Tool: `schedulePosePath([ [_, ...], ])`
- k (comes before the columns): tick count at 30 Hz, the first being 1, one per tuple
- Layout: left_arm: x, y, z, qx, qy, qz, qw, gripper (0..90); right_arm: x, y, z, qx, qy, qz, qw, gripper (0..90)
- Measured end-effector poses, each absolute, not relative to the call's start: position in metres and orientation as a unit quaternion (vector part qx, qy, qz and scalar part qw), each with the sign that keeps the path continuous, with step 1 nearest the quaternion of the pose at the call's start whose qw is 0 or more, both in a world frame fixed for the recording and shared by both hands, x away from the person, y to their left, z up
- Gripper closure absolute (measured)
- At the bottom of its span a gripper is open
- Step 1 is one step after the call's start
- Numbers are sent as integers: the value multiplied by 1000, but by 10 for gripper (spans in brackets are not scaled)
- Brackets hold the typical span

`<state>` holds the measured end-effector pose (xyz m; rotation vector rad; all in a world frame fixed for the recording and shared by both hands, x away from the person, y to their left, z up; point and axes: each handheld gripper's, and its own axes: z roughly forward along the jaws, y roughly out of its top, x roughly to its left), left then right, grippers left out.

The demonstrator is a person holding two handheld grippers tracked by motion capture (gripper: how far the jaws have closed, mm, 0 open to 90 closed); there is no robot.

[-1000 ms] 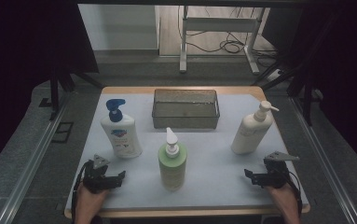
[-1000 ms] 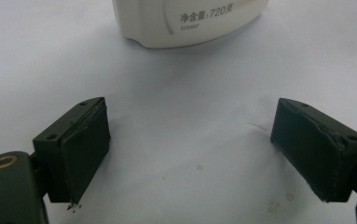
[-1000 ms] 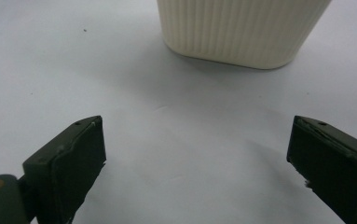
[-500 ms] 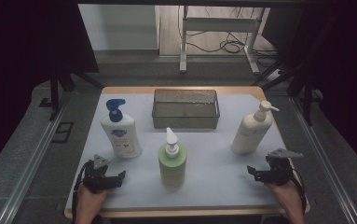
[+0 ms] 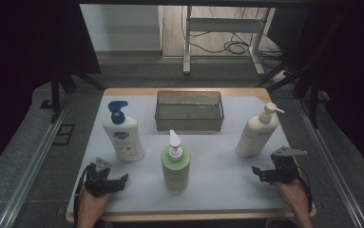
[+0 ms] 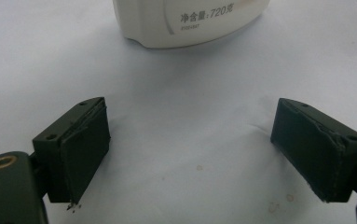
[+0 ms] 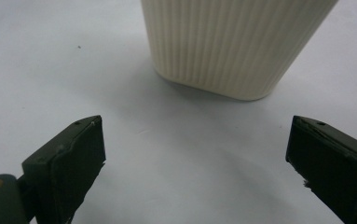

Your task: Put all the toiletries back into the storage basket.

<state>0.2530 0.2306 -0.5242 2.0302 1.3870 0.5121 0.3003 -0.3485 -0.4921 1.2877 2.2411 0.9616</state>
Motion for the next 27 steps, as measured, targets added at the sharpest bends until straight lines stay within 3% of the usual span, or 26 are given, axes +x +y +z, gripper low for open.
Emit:
schedulePosePath([
  [14, 253, 230, -524, 768, 526, 194, 310, 116, 312, -362, -491, 468, 789, 345, 197, 31],
  [16, 253, 230, -524, 768, 526, 194, 310, 116, 315, -366, -491, 479, 782, 342, 204, 124],
  [25, 253, 231, -524, 768, 525, 195, 310, 116, 324, -372, -494, 495, 780, 326, 199, 198],
  [27, 253, 231, -524, 768, 526, 195, 310, 116, 327, -374, -494, 501, 780, 319, 196, 323],
])
